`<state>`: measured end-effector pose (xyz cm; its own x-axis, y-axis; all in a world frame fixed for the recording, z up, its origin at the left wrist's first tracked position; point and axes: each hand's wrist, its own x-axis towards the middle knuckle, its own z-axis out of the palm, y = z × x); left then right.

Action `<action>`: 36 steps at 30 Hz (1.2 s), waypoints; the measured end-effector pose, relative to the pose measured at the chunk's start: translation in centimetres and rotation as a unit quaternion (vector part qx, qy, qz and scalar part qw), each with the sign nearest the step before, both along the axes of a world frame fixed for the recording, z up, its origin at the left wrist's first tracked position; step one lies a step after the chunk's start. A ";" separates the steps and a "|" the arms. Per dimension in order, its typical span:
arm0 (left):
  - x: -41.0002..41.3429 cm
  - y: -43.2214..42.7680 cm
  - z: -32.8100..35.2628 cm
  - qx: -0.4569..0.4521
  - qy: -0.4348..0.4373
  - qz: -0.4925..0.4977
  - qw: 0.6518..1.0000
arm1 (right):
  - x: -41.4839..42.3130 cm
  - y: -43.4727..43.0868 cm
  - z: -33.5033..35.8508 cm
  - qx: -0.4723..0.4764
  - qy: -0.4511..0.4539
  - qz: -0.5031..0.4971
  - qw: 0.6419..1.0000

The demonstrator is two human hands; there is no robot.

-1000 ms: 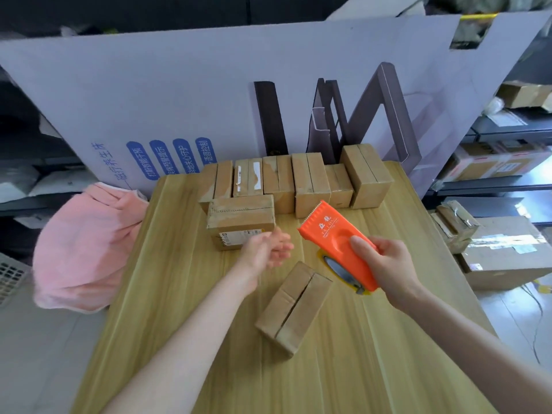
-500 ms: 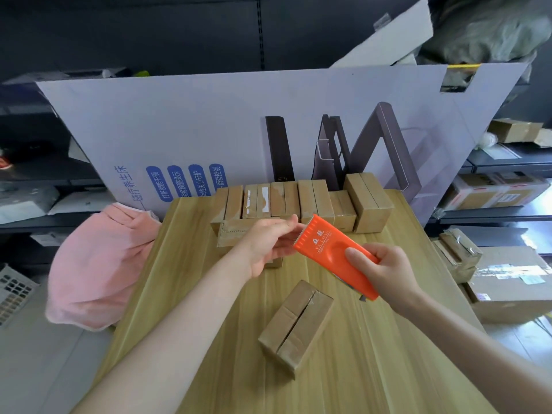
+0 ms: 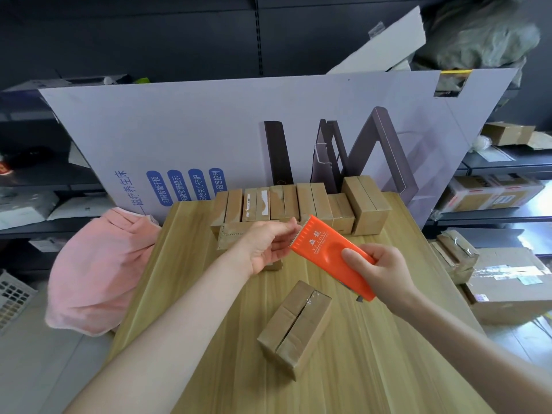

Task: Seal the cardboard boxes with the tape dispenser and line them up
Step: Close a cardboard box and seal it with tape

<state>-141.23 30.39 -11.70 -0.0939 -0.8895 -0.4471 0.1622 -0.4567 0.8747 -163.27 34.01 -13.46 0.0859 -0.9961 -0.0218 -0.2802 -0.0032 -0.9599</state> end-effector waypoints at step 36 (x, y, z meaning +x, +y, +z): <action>-1.3 -5.6 -19.9 0.068 -0.321 0.052 0.943 | -7.5 -1.1 -12.8 0.234 0.443 -0.050 0.864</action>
<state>-142.50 24.75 -31.60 0.3203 -0.8092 -0.4925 -0.3309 -0.5827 0.7422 -170.82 32.91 -26.26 -0.2579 -0.8620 -0.4364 -0.8823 0.3942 -0.2572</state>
